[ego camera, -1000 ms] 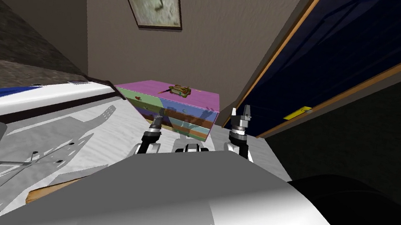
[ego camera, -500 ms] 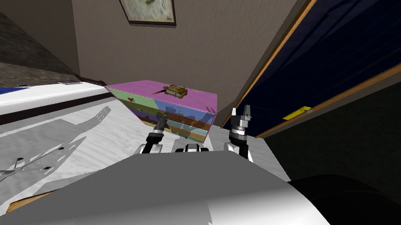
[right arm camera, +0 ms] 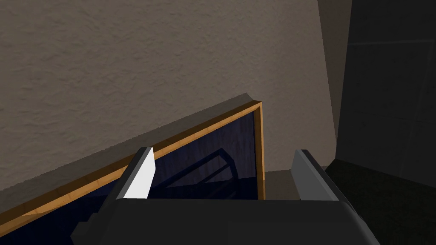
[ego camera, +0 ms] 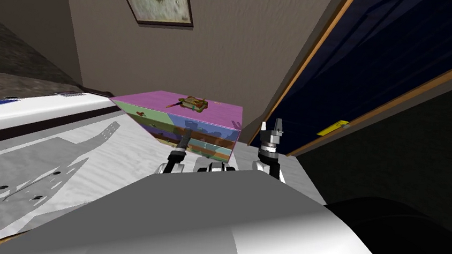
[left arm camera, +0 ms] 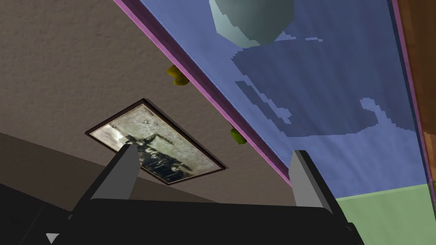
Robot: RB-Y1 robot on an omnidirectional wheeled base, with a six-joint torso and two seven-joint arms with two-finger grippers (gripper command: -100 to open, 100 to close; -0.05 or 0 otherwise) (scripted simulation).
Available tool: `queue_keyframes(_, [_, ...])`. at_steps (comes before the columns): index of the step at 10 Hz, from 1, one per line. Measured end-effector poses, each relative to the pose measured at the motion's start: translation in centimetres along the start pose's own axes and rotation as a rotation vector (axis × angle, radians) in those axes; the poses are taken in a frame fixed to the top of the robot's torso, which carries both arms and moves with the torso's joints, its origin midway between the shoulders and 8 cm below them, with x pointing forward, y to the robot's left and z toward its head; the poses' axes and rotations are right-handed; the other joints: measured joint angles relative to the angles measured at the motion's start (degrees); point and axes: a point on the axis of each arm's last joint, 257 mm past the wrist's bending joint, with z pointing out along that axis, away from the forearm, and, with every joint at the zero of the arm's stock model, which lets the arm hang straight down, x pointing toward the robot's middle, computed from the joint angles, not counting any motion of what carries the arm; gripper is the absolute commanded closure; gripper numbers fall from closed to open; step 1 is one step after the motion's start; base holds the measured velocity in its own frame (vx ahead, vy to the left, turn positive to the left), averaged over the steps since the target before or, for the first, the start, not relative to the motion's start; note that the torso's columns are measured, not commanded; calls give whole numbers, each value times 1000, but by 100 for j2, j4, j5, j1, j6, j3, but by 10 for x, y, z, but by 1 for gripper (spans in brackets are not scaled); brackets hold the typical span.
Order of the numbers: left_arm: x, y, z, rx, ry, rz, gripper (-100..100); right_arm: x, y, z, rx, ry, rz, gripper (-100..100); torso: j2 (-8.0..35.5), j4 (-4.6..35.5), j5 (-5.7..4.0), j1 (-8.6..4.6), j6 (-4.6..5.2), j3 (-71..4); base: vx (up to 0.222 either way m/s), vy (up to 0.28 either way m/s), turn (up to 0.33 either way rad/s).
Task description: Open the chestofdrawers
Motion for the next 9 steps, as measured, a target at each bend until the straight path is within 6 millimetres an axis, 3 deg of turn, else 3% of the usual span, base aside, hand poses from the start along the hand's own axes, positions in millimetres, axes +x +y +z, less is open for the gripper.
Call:
queue_keyframes(7, [45,44,-6,-111,64,-9,-100,0,0,0,0,0,0,0,2,1,1,2,0,2,57,-52,-23])
queue_keyframes(9, [42,47,-2,-114,61,-7,-100,0,0,0,0,0,0,0,16,4,3,10,1,9,-24,-12,-97])
